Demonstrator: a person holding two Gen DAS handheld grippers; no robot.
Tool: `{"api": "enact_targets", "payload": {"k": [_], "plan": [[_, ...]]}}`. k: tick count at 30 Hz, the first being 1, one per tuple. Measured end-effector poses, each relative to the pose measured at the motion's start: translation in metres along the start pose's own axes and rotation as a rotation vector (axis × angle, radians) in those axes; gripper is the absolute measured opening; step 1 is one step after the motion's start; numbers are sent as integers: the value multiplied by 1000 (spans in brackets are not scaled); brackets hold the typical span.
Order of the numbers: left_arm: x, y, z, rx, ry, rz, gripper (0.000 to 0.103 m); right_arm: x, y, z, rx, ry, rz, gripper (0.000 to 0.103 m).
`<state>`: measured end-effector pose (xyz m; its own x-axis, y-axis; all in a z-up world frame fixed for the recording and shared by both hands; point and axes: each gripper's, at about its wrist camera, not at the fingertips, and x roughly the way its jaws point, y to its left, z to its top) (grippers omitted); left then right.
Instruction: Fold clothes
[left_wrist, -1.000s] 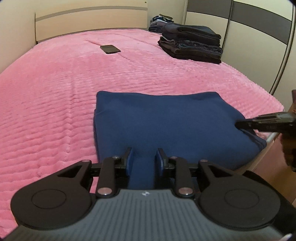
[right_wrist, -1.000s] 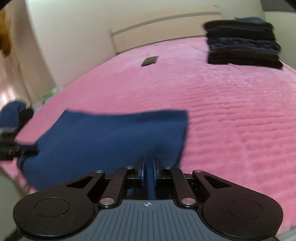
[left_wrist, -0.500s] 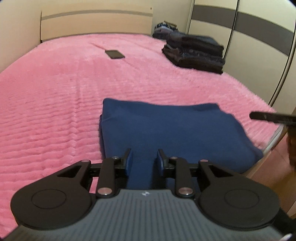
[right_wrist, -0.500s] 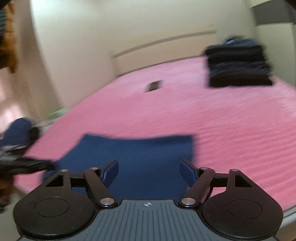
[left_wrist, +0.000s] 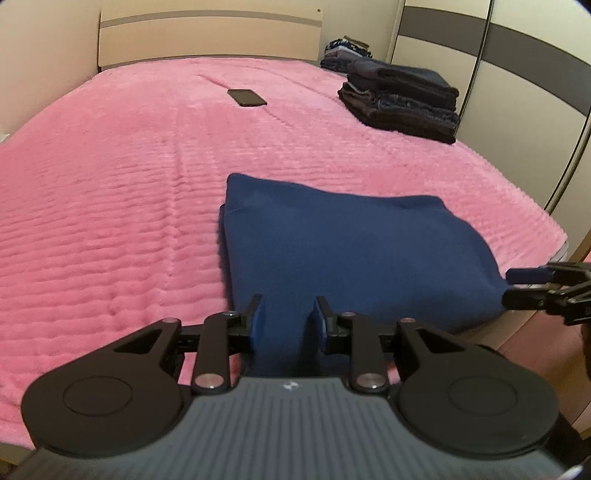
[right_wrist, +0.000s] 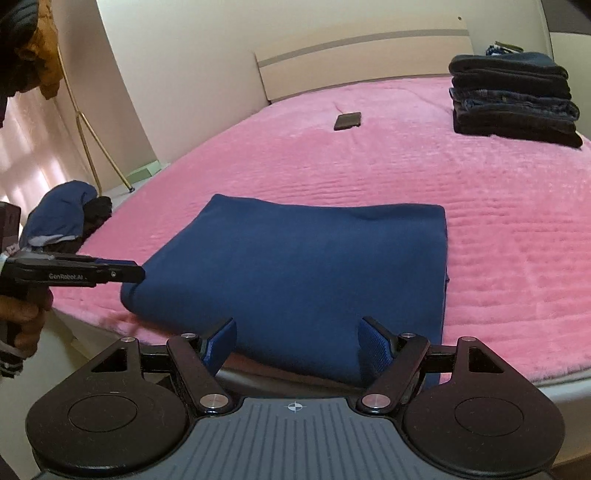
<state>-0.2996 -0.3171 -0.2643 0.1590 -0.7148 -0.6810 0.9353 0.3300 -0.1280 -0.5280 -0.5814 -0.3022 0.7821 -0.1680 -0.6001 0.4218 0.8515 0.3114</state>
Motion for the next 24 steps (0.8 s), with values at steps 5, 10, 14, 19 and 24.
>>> {"api": "enact_targets", "payload": {"k": [5, 10, 14, 19, 24], "plan": [[-3, -3, -3, 7, 9, 9, 24, -7, 7, -7, -7, -1, 8, 76], [-4, -5, -4, 20, 14, 13, 24, -10, 9, -10, -28, 1, 1, 76], [-4, -5, -5, 25, 16, 14, 24, -6, 18, -10, -112, 15, -20, 76], [-3, -5, -5, 38, 16, 7, 25, 11, 60, -14, -517, 59, -71, 76], [-13, -13, -8, 177, -35, 7, 31, 37, 84, -26, -842, 77, -136, 76]]}}
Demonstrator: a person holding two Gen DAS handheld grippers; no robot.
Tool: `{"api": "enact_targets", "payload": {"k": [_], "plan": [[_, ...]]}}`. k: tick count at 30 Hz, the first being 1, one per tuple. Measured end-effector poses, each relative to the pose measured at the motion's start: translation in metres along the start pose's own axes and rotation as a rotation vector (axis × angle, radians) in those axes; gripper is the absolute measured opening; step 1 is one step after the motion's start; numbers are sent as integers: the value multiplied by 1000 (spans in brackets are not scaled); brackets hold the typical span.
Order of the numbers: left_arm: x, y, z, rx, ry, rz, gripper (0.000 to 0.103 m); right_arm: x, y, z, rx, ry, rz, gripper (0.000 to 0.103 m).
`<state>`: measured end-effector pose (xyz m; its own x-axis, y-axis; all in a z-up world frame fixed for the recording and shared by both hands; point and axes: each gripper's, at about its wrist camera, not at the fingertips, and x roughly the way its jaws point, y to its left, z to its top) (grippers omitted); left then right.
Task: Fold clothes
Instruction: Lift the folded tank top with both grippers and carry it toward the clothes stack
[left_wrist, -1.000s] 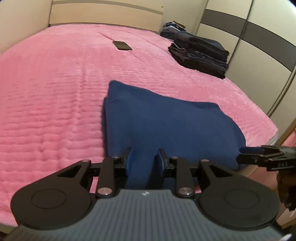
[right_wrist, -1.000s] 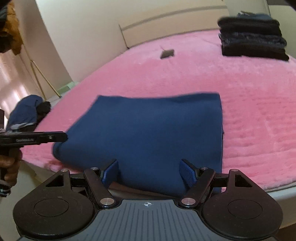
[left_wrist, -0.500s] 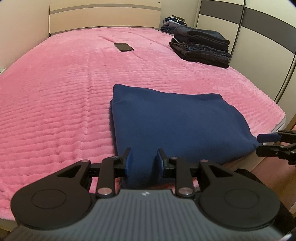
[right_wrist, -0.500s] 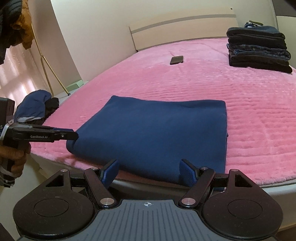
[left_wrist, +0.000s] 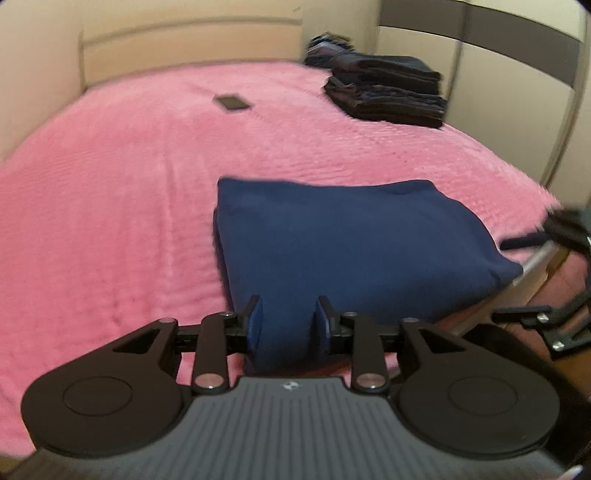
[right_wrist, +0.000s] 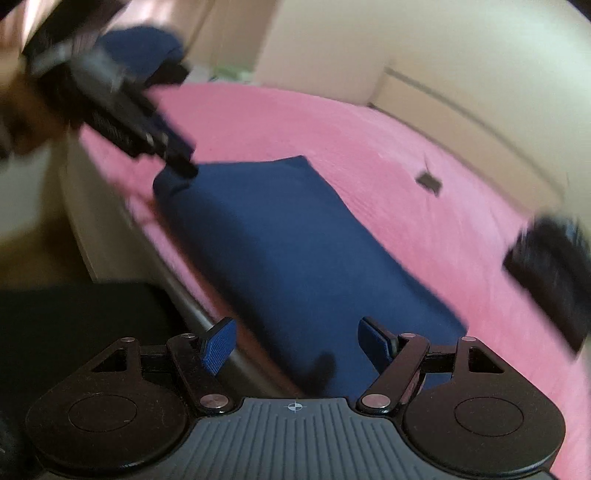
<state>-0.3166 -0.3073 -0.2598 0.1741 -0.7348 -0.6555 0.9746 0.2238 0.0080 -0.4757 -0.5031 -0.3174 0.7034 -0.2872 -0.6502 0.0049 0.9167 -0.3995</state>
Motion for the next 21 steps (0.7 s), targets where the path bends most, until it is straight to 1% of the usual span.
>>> {"api": "enact_targets", "payload": {"k": [1, 2, 3, 4, 5, 6, 7, 8, 9, 11, 14, 16, 17, 19, 20, 21], "plan": [[-5, -6, -2, 73, -20, 3, 34, 5, 4, 1, -46, 7, -10, 76], [-10, -13, -4, 153, -37, 7, 42, 11, 7, 2, -91, 14, -20, 76], [-14, -22, -8, 249, -48, 21, 54, 16, 11, 2, -136, 21, -30, 75], [-17, -32, -13, 352, -56, 44, 60, 22, 13, 2, -170, 32, -34, 75], [-18, -41, -18, 450, -61, 66, 68, 27, 14, 1, -203, 43, -37, 75], [-17, -50, -24, 539, -64, 86, 70, 33, 16, 0, -236, 54, -40, 75], [-17, -59, -30, 629, -67, 107, 71, 36, 14, 0, -240, 57, -27, 62], [-15, -67, -35, 704, -66, 121, 72, 38, 12, 1, -240, 59, -12, 52], [-11, -74, -38, 761, -59, 127, 73, 37, 8, 3, -219, 52, -5, 48], [1, -87, -44, 875, -42, 144, 74, 32, -1, 7, -180, 34, -2, 48], [23, -103, -51, 1041, -19, 198, 74, 24, -10, 9, -136, 10, -6, 48], [36, -110, -52, 1106, -24, 234, 74, 22, -12, 9, -119, 5, -4, 48], [43, -112, -52, 1130, -21, 254, 71, 22, -12, 8, -109, 2, -5, 48], [57, -115, -53, 1186, -8, 287, 69, 22, -12, 7, -87, 0, -5, 48], [63, -116, -54, 1210, 4, 297, 61, 21, -12, 7, -73, -3, -6, 48], [69, -116, -56, 1227, 23, 296, 46, 20, -9, 6, -72, -3, -16, 49]]}}
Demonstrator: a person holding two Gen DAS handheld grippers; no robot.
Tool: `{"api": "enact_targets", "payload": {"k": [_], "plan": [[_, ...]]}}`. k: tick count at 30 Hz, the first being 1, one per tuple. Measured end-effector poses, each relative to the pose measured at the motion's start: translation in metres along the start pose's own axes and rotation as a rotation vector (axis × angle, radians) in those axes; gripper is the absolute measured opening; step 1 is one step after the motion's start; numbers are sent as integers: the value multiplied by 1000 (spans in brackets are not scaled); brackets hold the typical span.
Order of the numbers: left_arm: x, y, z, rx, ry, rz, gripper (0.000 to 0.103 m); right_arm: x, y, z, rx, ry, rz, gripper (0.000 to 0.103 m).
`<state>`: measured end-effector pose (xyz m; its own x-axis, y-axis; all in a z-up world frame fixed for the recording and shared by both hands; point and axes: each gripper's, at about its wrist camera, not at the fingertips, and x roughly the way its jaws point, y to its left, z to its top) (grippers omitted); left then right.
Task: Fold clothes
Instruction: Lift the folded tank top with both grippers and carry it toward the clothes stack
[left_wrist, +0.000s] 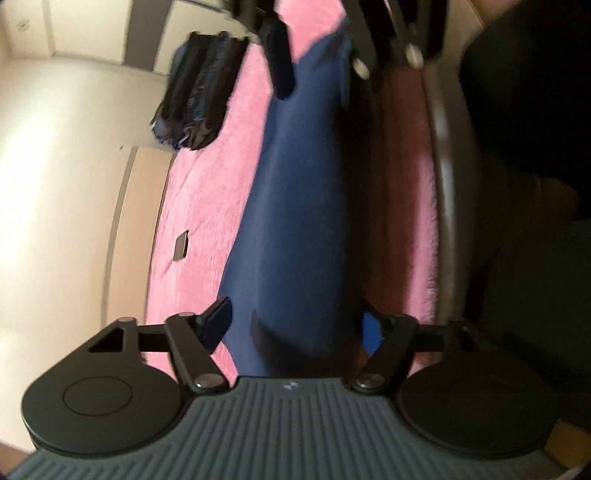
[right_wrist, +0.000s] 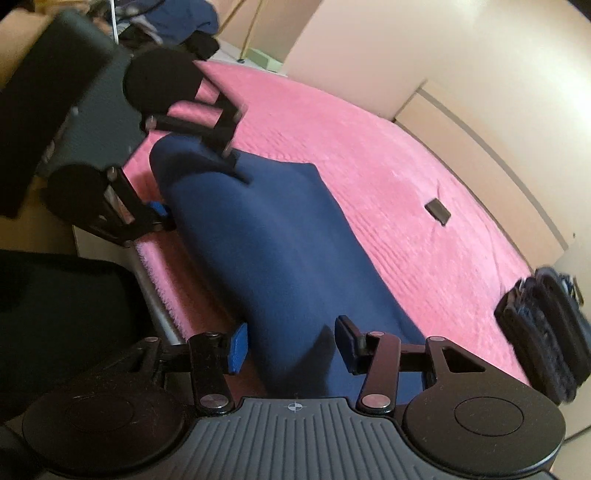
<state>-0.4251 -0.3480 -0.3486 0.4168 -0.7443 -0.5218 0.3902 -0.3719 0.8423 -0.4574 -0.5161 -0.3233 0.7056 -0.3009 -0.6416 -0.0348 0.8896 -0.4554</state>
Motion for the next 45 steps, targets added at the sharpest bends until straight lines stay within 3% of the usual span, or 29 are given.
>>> {"api": "enact_targets", "payload": {"k": [3, 6, 12, 14, 15, 22, 25, 32, 38, 45], "plan": [[2, 1, -3, -27, 4, -17, 38, -6, 18, -4, -49, -16, -50, 72], [2, 5, -6, -73, 0, -35, 33, 1, 32, -9, -136, -14, -70, 72], [-1, 40, -10, -213, -11, -156, 30, 31, 29, -20, -276, 17, -182, 71], [-2, 53, -12, -257, -14, -193, 30, 39, 19, -28, -299, 45, -187, 30], [-2, 58, -13, -272, -16, -208, 30, 38, 12, -30, -281, 40, -167, 21], [-2, 62, -14, -223, -13, -275, 31, 30, -37, -19, -217, 38, 20, 17], [-2, 74, -12, -203, -2, -338, 29, 20, -65, 5, -195, 87, 80, 16], [-25, 170, 17, -244, 14, -508, 28, -55, -146, 66, -93, 206, 179, 16], [-60, 254, 70, -220, -17, -630, 28, -137, -214, 92, 13, 267, 175, 16], [-70, 331, 156, -155, -110, -586, 28, -198, -300, 87, 51, 264, 25, 16]]}}
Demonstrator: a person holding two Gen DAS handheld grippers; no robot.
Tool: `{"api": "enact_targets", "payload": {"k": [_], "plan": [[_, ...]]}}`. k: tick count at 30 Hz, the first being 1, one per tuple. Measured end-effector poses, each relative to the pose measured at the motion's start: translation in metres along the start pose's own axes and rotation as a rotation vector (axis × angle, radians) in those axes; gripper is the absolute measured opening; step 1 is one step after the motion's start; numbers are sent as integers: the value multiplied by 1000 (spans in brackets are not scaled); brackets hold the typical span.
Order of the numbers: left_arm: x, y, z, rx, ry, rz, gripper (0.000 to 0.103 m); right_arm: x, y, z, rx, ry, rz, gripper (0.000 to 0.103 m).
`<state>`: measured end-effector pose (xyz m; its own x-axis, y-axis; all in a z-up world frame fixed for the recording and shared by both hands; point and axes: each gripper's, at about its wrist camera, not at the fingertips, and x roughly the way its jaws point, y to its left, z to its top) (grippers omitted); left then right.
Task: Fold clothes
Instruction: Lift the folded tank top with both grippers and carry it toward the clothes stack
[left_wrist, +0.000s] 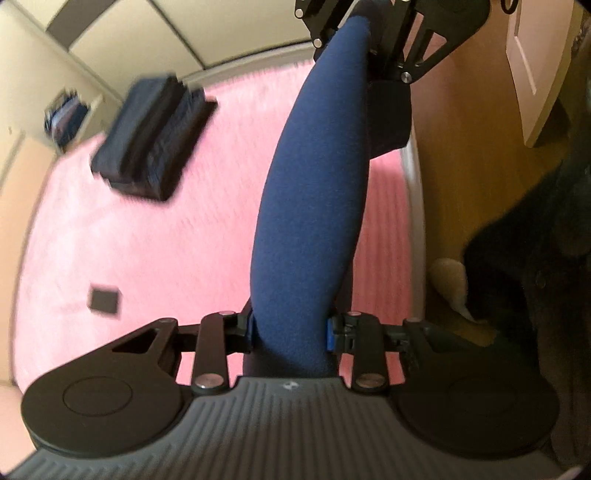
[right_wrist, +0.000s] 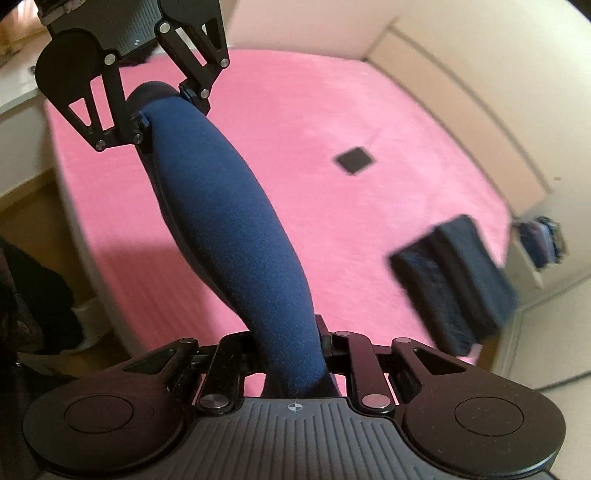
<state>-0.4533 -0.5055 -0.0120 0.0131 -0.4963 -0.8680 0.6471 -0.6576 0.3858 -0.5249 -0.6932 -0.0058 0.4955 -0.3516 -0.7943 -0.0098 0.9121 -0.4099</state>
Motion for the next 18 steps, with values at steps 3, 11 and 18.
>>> {"api": "enact_targets", "payload": {"k": [3, 11, 18], "plan": [[-3, 19, 41, 49, -37, 57, 28, -13, -32, -8, -8, -11, -66, 16], [9, 81, 112, 103, -126, 175, 29, -19, -107, 2, -35, -8, -186, 16], [35, 132, 127, 137, -207, 168, 29, 6, -142, 16, -33, 66, -206, 16]]}}
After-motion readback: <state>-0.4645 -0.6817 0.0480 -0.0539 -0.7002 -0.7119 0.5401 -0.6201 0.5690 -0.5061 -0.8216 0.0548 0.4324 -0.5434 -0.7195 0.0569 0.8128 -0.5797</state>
